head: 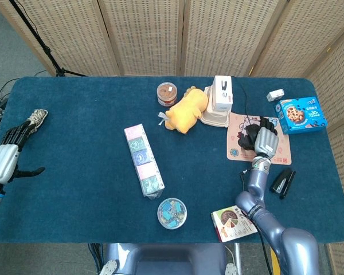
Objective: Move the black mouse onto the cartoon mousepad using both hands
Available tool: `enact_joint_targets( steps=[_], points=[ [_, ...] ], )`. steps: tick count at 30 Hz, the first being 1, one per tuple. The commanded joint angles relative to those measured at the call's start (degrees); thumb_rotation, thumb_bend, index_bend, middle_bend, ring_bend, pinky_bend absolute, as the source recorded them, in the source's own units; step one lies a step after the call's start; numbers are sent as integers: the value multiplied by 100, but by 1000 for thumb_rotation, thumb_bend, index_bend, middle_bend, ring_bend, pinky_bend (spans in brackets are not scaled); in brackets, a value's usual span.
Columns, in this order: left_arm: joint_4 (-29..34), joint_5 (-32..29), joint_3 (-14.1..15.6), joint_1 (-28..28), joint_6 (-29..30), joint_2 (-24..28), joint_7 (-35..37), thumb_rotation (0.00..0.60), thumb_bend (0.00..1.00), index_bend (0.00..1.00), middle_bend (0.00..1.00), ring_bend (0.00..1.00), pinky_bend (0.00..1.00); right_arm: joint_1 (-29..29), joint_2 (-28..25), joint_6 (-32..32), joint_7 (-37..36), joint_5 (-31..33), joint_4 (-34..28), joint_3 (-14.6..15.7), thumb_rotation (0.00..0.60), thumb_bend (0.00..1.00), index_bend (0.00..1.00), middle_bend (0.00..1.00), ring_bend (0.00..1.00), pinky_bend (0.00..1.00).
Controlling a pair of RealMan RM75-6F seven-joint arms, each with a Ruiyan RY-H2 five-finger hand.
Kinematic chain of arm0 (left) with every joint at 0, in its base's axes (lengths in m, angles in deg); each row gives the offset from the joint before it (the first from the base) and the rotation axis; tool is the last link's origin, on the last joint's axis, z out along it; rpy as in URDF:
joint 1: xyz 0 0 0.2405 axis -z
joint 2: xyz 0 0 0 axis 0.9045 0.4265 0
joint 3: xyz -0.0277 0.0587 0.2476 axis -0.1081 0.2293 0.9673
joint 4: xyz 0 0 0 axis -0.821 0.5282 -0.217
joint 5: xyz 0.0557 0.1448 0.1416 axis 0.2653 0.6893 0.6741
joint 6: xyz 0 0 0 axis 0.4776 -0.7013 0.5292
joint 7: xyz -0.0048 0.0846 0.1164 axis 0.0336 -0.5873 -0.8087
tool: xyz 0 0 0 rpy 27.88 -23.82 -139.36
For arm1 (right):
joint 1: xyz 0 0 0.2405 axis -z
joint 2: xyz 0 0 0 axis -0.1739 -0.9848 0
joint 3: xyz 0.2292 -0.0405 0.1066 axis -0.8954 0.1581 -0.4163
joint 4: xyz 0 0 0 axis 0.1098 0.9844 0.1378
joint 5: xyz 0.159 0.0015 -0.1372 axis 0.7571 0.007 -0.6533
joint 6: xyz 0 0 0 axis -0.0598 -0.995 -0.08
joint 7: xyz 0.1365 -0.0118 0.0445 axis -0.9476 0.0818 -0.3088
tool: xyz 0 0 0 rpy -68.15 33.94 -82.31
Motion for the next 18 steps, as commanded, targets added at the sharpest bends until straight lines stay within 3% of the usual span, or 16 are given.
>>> enact_joint_targets(
  steps=[1,6,13,18],
  points=[
    [1,4,1,1,0,1,3,600,81,0,0,0,0,72,-55,-336,89,-48,-232,4,600,151,36,57,43,111],
    [8,23,8,-1,6,6,10,600,80,0,0,0,0,274,-313,-690,93,-185,-1076,61,600,150,33,57,43,100],
    [55,70,25,-26,57,26,12,600,80,0,0,0,0,872,-1222,-1570,502,-470,-3584,243,600,135,32,57,37,80],
    [125,155,56,-98,201,56,-4,600,80,0,0,0,0,1499,-2259,-1806,694,-794,-5488,646,600,4,17,18,0,1]
  ],
)
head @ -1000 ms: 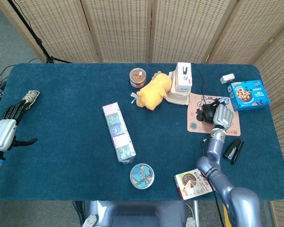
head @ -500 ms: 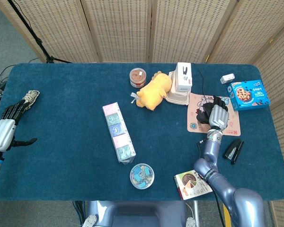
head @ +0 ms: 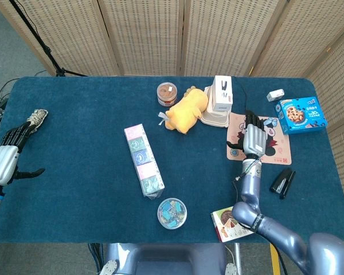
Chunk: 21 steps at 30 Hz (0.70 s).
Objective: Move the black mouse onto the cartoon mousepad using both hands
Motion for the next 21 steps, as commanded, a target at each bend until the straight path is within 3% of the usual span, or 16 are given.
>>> enact_joint_targets(
  steps=[1,5,8,14,18,21],
  points=[
    [47,67,28,-56,101,21,-20,600,80,0,0,0,0,828,-1310,-520,325,-445,-2114,496,600,0,8,6,0,0],
    [135,183,95,-203,355,44,-100,600,80,0,0,0,0,1364,-2237,-472,6,-989,-3011,994,600,0,0,0,0,0],
    [216,218,138,-349,565,60,-113,600,80,0,0,0,0,1619,-2717,-402,-363,-1478,-3183,1331,600,0,0,0,0,0],
    [320,268,403,-832,1040,106,-304,600,80,0,0,0,0,2140,-3353,-745,-766,-2597,-3070,2108,600,0,0,0,0,0],
    [265,245,504,-1137,1368,74,-323,600,81,0,0,0,0,2472,-3491,-1169,-897,-3141,-2818,2508,600,0,0,0,0,0],
    [145,259,534,-1290,1538,28,-262,600,81,0,0,0,0,2658,-3441,-1461,-1022,-3336,-2591,2647,600,0,0,0,0,0]
  ],
)
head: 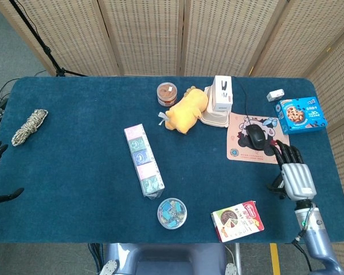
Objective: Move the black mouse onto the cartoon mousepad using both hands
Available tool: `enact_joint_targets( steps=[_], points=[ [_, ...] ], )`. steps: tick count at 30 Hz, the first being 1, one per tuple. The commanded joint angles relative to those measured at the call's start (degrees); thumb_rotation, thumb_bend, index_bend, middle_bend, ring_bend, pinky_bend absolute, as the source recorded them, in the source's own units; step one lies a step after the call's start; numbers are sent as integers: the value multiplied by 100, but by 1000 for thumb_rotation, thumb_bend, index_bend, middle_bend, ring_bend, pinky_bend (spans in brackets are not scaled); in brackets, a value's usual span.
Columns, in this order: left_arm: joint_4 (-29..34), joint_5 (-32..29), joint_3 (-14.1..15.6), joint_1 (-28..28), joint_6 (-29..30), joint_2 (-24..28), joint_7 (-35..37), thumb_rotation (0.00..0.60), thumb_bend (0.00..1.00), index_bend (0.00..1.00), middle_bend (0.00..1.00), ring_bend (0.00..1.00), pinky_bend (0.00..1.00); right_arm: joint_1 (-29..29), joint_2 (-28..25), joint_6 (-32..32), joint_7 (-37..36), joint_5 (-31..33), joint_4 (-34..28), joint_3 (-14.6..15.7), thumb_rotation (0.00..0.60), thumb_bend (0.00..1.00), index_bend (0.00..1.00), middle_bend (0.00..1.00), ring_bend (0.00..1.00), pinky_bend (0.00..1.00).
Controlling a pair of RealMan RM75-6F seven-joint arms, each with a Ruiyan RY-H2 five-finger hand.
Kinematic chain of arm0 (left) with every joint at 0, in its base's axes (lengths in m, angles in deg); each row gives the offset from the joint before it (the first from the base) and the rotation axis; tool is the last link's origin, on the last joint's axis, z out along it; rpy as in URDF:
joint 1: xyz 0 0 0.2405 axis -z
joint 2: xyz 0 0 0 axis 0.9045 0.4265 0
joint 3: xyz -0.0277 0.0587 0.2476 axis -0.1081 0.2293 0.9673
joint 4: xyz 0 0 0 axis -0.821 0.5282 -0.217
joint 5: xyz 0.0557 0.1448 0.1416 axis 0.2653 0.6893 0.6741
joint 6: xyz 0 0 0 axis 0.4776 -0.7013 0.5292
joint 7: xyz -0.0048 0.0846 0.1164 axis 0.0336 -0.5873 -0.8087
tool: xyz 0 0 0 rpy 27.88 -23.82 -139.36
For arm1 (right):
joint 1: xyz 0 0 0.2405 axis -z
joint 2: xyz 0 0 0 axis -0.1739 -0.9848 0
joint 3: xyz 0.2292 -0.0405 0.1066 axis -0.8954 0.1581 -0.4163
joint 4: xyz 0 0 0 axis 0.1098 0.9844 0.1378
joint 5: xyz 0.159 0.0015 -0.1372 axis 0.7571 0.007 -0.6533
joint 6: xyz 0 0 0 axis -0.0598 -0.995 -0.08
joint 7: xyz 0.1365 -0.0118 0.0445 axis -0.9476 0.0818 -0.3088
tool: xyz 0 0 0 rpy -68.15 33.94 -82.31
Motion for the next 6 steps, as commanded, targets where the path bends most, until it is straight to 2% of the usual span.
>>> enact_joint_targets(
  steps=[1,6],
  points=[
    [-152,7,52,-157,163,-64,64,600,81,0,0,0,0,305,-25,-398,-230,-300,316,250,600,0,0,0,0,0],
    [-354,62,62,-149,61,-137,167,600,81,0,0,0,0,424,120,-742,-270,-391,521,206,600,0,0,0,0,0]
  ],
)
